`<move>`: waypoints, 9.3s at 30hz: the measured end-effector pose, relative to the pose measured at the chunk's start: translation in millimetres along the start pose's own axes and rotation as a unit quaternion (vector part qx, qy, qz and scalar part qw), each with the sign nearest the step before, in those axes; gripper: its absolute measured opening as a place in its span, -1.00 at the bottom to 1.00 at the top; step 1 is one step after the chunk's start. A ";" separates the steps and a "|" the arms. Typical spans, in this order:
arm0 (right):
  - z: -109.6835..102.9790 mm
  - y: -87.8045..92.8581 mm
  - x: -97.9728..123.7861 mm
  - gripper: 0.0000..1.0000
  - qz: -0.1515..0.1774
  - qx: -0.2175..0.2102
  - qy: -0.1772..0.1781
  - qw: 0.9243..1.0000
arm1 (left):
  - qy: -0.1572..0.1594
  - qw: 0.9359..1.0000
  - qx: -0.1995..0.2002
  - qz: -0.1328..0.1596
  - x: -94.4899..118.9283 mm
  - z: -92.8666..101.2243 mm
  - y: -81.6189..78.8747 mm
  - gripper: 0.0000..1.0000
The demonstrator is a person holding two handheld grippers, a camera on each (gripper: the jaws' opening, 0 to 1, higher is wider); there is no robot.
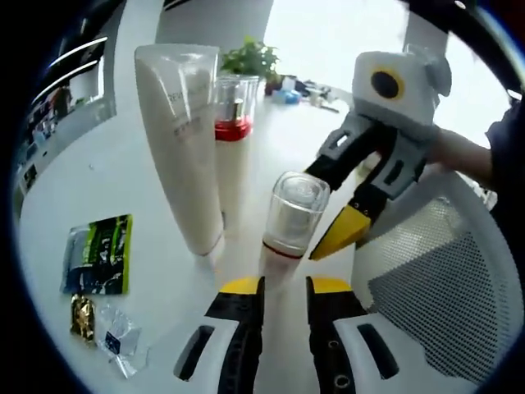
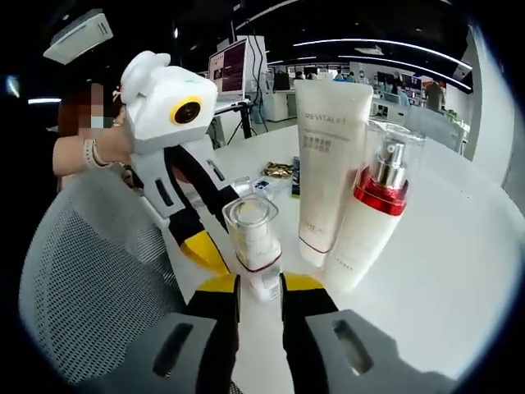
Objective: Arrange the skincare products in the storage area until every visible bottle or jar stands upright without overlapping.
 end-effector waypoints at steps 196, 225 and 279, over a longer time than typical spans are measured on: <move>0.2 -48.6 49.3 0.99 0.004 -0.010 0.132 0.991 | -0.195 0.967 0.109 -0.121 108.4 -28.1 52.5 0.79; 4.4 -39.8 45.5 0.99 -0.013 -0.018 0.141 0.990 | -0.189 0.952 0.142 -0.193 81.8 -57.9 78.6 -0.21; -5.6 -20.4 44.1 0.99 -0.002 -0.060 0.115 0.992 | -0.276 0.959 0.034 -0.054 78.1 -44.9 50.9 -0.66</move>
Point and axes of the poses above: the point that each gripper's makers call its tool centre point, and the gripper's own axes: x roughly backward along the fingers, z roughly to its right, y roughly out of its underside, the point moved 10 cm from there along x, roughly backward along the fingers, and after that the axes turned 8 degrees about -x, right-handed, at the moved point
